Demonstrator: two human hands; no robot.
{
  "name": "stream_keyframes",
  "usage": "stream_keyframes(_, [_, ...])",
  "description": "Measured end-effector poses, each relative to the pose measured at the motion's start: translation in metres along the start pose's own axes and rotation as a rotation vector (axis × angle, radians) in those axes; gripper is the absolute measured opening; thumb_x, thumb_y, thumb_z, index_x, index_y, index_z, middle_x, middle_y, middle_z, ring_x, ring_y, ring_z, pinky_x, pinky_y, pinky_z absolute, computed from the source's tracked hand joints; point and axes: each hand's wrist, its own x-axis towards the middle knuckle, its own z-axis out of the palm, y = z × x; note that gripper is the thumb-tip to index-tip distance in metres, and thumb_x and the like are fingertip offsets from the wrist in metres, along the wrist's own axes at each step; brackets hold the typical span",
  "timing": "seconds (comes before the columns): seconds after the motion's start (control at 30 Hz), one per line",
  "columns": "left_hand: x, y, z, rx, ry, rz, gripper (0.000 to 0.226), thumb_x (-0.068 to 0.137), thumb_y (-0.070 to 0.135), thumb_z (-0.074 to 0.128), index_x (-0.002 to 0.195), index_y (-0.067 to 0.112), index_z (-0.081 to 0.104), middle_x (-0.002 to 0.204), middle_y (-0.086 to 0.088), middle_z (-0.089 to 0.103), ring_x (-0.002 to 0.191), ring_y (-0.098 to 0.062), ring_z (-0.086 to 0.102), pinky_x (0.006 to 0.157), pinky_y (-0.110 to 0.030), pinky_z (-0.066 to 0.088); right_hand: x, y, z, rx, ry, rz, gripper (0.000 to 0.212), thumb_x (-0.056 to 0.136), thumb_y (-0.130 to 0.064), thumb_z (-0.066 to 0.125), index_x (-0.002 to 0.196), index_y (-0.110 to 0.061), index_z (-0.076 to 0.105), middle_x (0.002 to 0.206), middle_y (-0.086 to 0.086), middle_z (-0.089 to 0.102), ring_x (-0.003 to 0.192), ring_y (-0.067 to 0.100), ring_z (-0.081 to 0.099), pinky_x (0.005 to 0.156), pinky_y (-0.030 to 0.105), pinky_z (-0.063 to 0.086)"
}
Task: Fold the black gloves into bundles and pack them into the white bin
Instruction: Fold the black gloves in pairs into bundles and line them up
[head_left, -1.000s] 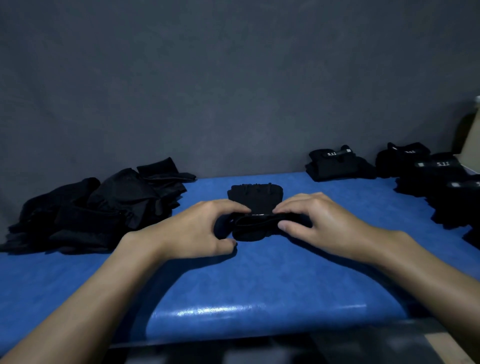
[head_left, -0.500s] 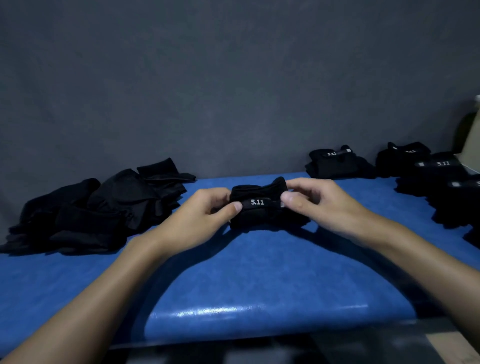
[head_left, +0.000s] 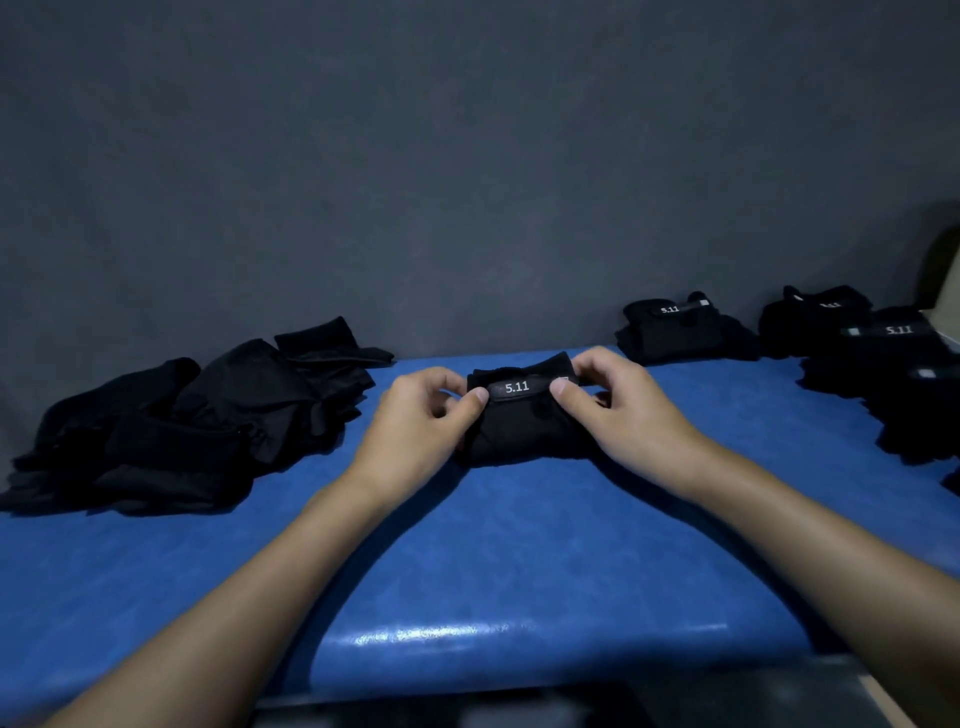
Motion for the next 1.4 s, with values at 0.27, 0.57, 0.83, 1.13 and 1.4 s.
stream_keyframes(0.27, [0.004,-0.002,0.006,0.084,0.085,0.018,0.010,0.092,0.032,0.067,0.092,0.024,0.061,0.060,-0.005,0.062,0.052,-0.010,0.051,0.060,-0.032,0.045,0.009,0.002,0.012,-0.242,0.038,0.114,0.026,0.095,-0.035,0.055,0.087,-0.010,0.056,0.069,-0.001,0.056,0.066,0.014,0.050,0.065,0.033,0.044])
stream_keyframes(0.57, [0.001,-0.006,-0.006,0.056,-0.209,0.089,0.039,0.083,0.046,0.066,0.109,0.033,0.041,0.090,-0.001,0.069,0.081,-0.027,0.064,0.080,-0.054,0.053,0.009,0.004,0.016,-0.245,0.086,0.133,0.023,0.094,-0.038,0.056,0.108,-0.024,0.044,0.066,-0.007,0.058,0.077,0.015,0.058,0.091,0.047,0.046])
stream_keyframes(0.83, [0.000,-0.008,-0.004,0.138,-0.201,0.125,0.022,0.086,0.034,0.074,0.099,0.030,0.056,0.093,0.005,0.068,0.092,-0.018,0.062,0.087,-0.045,0.051,-0.006,0.005,-0.011,-0.301,-0.222,0.055,0.075,0.068,-0.068,0.066,0.131,-0.056,0.026,0.110,-0.020,0.059,0.115,0.011,0.052,0.108,0.041,0.032])
stream_keyframes(1.13, [0.001,-0.002,0.015,0.217,-0.302,0.196,0.052,0.063,0.063,0.073,0.109,0.046,0.055,0.103,0.024,0.065,0.107,-0.004,0.061,0.104,-0.047,0.043,-0.017,0.015,-0.051,-0.384,-0.235,0.003,0.067,0.068,-0.061,0.069,0.128,-0.058,0.038,0.122,-0.030,0.055,0.121,0.004,0.048,0.111,0.045,0.030])
stream_keyframes(1.4, [0.017,0.029,0.072,0.277,-0.356,0.246,0.051,0.064,0.065,0.067,0.109,0.047,0.051,0.095,0.041,0.057,0.099,0.003,0.057,0.104,-0.046,0.040,-0.028,0.038,-0.097,-0.436,-0.130,0.081,0.072,0.065,-0.064,0.067,0.131,-0.059,0.038,0.124,-0.029,0.054,0.122,0.003,0.049,0.110,0.045,0.034])
